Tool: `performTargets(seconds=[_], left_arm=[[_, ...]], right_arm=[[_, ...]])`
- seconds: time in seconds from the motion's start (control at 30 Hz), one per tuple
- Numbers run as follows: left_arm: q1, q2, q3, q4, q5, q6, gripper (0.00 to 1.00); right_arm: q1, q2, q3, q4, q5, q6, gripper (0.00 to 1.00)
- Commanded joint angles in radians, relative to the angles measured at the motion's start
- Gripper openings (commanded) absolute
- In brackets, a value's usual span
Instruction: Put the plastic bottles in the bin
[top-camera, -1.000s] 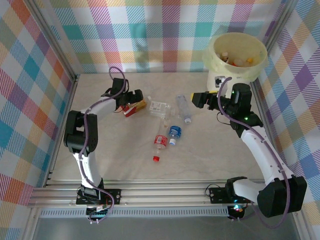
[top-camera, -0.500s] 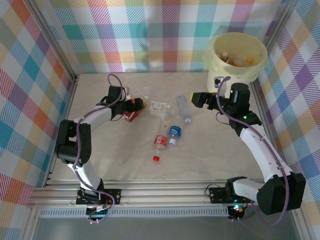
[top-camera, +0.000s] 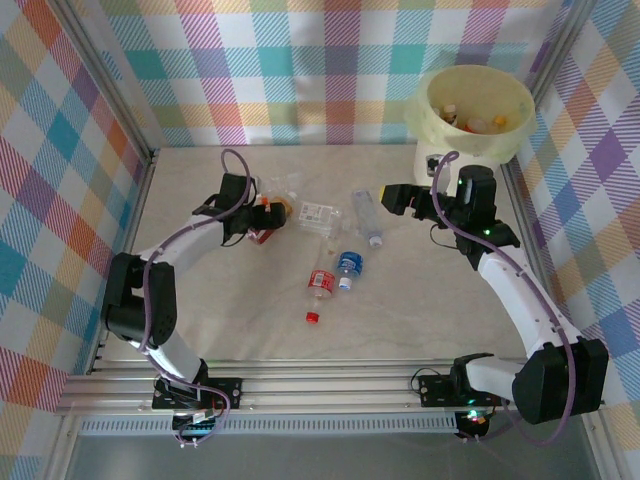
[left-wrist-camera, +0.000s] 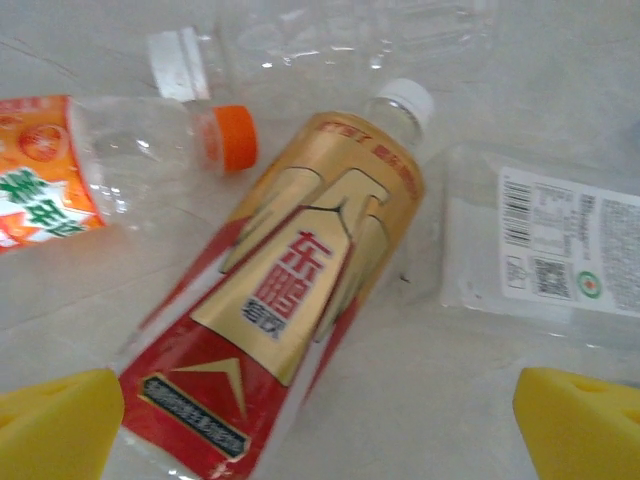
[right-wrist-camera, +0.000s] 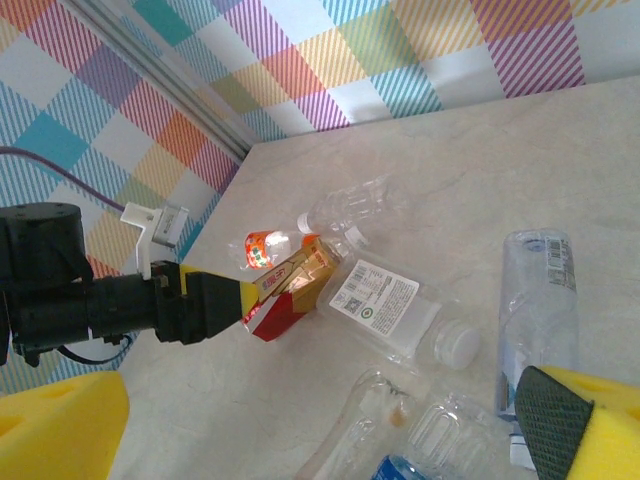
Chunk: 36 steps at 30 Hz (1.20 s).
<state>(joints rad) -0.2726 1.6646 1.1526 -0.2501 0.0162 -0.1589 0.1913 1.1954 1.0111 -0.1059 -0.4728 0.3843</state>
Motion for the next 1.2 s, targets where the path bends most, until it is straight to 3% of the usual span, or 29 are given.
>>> performTargets(seconds=[0.0,0.3,0.8,0.87,1.03,1.17], left_arm=[[-0.001,0.076,0.078,-0.077,-0.071,0.045,1.00],[-0.002,0.167,0.136,-0.100,-0.026,0.036,1.00],[-0.054,0.070,0.069,-0.148,0.127,0.067,1.00],[-0.066,0.070,0.070,-0.157,0.083,0.073,1.00],[-0.087,0.115,0.110,-0.212,-0.159,0.091,1.00],[-0.107,0.176,0.157,-0.244,-0.232,0.141,1.00]], right_arm=[[0.004,-0.011,0.000,0.017,-0.018,0.009,1.00],[0.004,-0.036,0.000,-0.014,-0.012,-0.019,1.00],[0.004,-0.014,0.011,-0.008,-0.019,-0.013,1.00],[0.004,-0.009,0.014,-0.008,-0.022,-0.010,1.00],[0.004,-0.007,0.014,-0.011,-0.020,-0.010,1.00],[0.004,-0.008,0.012,-0.019,-0.016,-0.013,1.00]])
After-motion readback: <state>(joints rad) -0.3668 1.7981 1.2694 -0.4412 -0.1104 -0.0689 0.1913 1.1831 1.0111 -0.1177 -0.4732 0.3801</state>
